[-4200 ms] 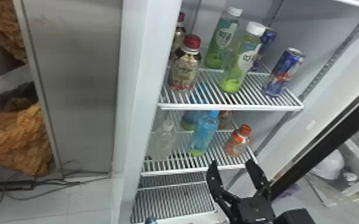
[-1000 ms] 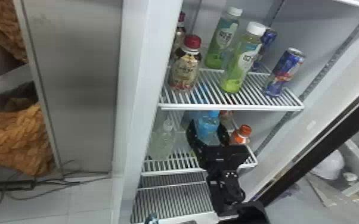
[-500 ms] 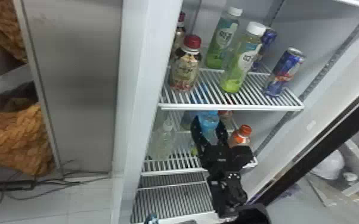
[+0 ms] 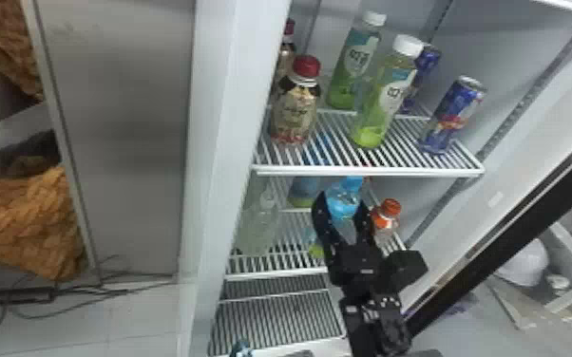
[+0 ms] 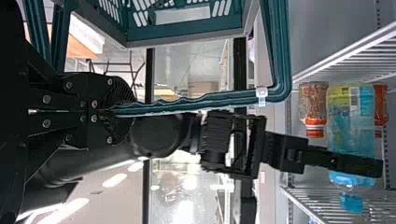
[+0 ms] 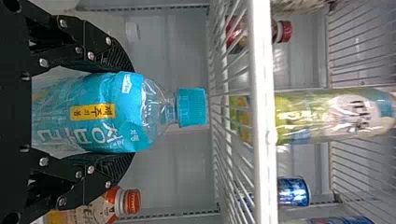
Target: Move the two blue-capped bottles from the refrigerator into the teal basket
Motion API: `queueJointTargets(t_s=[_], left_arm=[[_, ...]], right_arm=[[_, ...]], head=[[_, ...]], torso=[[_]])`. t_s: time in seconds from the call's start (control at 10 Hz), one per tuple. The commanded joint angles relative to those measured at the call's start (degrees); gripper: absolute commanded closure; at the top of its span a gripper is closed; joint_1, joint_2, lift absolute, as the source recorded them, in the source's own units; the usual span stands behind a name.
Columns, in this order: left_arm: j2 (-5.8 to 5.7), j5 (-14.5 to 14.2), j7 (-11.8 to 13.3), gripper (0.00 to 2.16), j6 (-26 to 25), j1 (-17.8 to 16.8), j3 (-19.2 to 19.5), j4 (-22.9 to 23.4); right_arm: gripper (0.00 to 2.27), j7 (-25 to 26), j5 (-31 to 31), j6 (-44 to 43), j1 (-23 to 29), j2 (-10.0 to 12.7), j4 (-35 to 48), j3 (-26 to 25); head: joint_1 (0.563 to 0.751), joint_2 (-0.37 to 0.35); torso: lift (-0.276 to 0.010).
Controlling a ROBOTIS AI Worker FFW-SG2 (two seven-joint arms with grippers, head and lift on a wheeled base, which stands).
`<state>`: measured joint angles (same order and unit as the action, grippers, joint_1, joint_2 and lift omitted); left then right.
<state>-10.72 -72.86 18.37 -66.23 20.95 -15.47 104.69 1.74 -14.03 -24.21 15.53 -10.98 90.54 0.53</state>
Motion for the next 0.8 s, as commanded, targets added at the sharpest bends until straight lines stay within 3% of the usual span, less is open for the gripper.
queueJointTargets(t_s=[0.0,0.7], left_arm=[[0.00,0.00,0.00,1.13,0.00,0.00,0.00,0.00],[-0.09,0.00,0.09,1.13,0.00,0.14,0.09,0.00]], right_arm=[[0.57,0.02,-0.91,1.42,4.30,0.08,5.01,-0.01],[0.57,-2.01,-3.46,6.35,20.05,1.48,21.33,-1.68]], head=[[0.695,-0.350],[0.695,-0.350]], torso=[[-0.137],[-0.137]])
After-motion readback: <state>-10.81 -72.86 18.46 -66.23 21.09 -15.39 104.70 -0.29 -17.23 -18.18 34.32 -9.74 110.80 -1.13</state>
